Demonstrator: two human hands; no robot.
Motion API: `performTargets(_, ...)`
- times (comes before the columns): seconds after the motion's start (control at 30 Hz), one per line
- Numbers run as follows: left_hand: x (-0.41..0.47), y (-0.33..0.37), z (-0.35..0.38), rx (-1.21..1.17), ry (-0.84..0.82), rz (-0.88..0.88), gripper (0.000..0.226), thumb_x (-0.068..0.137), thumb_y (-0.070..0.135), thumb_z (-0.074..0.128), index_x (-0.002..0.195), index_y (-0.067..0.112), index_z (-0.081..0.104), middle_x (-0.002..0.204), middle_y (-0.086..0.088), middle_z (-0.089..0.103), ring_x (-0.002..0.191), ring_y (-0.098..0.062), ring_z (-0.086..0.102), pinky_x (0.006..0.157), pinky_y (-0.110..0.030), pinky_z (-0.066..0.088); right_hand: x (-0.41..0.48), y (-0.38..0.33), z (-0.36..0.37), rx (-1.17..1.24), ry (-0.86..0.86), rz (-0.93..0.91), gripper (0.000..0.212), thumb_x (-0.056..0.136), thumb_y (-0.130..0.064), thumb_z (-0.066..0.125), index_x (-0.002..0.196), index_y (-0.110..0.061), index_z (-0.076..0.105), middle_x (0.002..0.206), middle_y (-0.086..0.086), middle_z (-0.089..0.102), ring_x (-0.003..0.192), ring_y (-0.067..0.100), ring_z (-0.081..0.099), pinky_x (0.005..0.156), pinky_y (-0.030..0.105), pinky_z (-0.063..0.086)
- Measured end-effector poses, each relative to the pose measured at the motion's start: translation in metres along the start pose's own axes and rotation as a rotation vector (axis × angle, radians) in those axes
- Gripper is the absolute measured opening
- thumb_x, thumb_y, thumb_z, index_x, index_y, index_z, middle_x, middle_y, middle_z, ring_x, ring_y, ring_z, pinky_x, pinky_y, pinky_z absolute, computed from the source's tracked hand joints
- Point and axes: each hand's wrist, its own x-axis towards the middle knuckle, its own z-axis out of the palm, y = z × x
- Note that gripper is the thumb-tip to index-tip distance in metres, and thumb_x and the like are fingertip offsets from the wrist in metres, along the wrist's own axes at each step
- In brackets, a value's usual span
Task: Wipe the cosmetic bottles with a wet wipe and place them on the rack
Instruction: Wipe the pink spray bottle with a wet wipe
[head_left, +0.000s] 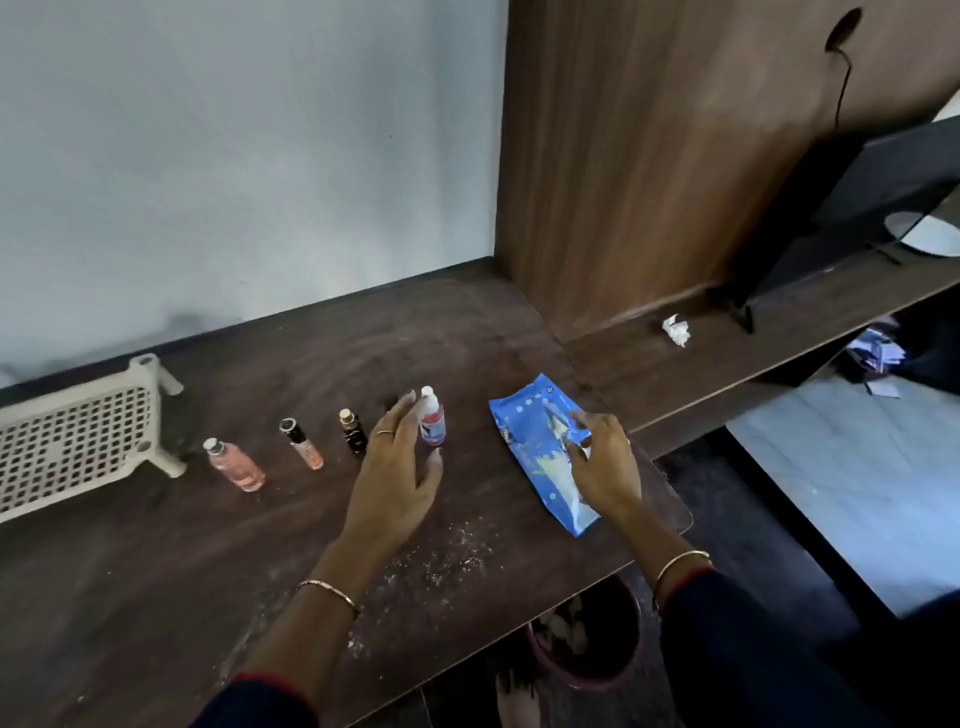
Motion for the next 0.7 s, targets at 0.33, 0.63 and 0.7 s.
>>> performTargets(0.33, 0.031, -0.006, -0.001, 0.185, 0.075, -0.116, 0.059, 0.083, 0.022, 0.064, 0.138, 0.022, 0.043, 0.126, -0.005, 0.047, 0.116, -0.024, 0.037, 0.101, -0.038, 0.036, 0.025, 0.006, 0.007, -0.101, -0.087, 0.023, 0.034, 0.09, -0.011, 0.058, 0.123, -0.02, 0.061, 0.123, 0.0, 0.053, 0.109, 0.021, 0.055, 0.084, 0.036, 0.05)
performTargets(0.63, 0.061, -0.009, -0.011, 0.346, 0.007, -0.095, 0.041, 0.09, 0.028, 0.056, 0.131, 0.024, 0.053, 0.126, -0.001, 0.053, 0.118, -0.027, 0.042, 0.097, -0.042, 0.035, 0.029, 0.009, 0.011, 0.009, -0.008, 0.055, 0.01, 0.094, -0.019, 0.054, 0.102, -0.016, 0.06, 0.104, 0.001, 0.064, 0.09, 0.019, 0.059, 0.072, 0.032, 0.046)
performTargets(0.7, 0.065, -0.01, -0.011, 0.37, -0.039, -0.1, 0.036, 0.09, 0.029, 0.055, 0.126, 0.028, 0.057, 0.123, 0.004, 0.055, 0.118, -0.024, 0.043, 0.095, -0.041, 0.034, 0.027, 0.007, 0.006, 0.056, 0.028, 0.08, 0.015, 0.097, -0.02, 0.05, 0.109, -0.015, 0.056, 0.102, 0.0, 0.064, 0.088, 0.019, 0.06, 0.072, 0.035, 0.048)
